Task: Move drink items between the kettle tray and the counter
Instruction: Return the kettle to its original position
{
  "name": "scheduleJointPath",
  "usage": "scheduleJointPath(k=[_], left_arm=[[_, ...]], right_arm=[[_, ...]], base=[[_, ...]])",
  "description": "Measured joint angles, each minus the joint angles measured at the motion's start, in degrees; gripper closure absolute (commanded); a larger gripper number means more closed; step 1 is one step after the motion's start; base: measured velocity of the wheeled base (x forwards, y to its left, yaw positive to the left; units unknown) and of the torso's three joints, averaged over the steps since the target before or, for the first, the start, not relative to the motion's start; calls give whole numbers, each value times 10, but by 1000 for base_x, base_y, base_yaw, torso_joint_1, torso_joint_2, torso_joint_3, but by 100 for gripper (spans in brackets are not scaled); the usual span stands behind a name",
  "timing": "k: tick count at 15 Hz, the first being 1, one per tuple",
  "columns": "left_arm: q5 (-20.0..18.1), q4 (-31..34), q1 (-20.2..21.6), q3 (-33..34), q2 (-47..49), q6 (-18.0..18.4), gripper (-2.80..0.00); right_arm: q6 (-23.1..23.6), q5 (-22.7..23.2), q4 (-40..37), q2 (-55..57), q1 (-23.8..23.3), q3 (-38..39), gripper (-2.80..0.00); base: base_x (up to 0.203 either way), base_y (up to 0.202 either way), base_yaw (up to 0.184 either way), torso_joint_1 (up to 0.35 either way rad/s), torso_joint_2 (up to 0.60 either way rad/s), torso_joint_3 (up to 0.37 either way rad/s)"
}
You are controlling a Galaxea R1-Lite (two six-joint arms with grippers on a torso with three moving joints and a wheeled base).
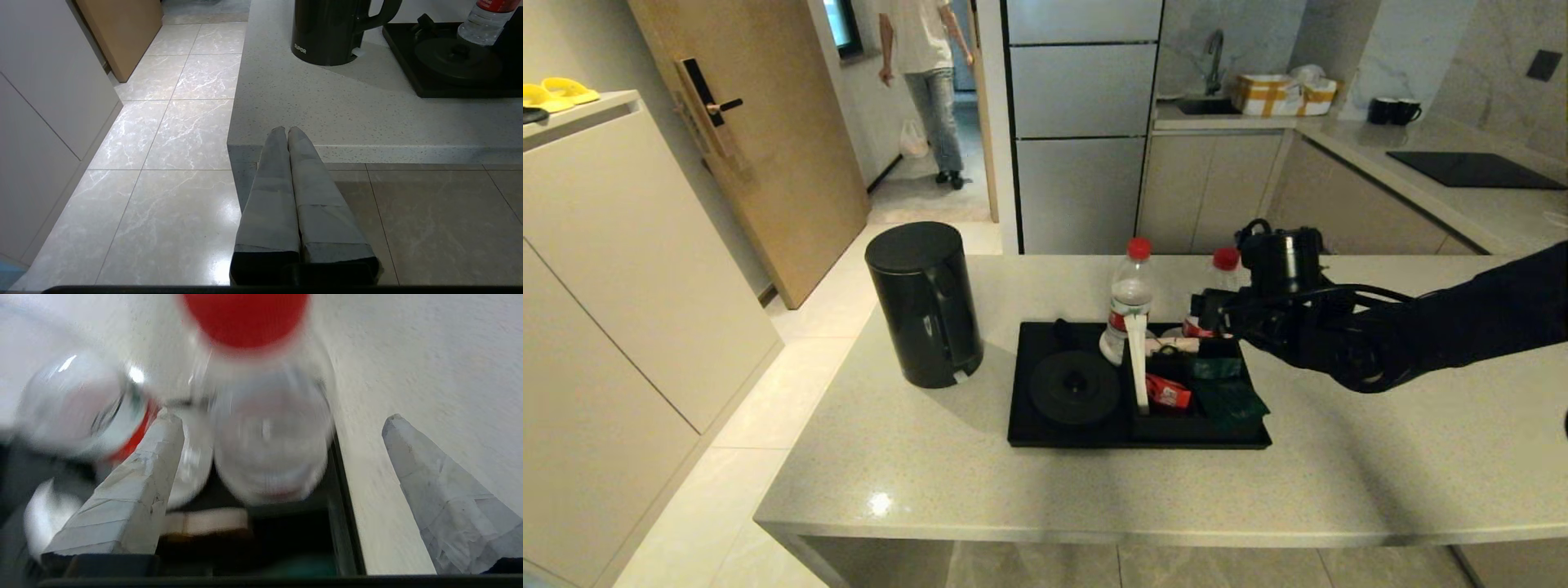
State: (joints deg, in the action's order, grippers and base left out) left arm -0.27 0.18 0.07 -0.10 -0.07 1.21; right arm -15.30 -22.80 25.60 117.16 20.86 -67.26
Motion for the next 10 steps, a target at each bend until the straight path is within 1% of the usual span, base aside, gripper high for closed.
scheduleJointPath(k=[7,10], left_arm=[[0,0,0,0,0,0,0],[0,0,0,0,0,0,0]], right_arm=[[-1,11,-17,-154,23,138,-280],[-1,14,-64,-233,33,164,-280]], base=[[0,0,0,0,0,0],[0,0,0,0,0,0]])
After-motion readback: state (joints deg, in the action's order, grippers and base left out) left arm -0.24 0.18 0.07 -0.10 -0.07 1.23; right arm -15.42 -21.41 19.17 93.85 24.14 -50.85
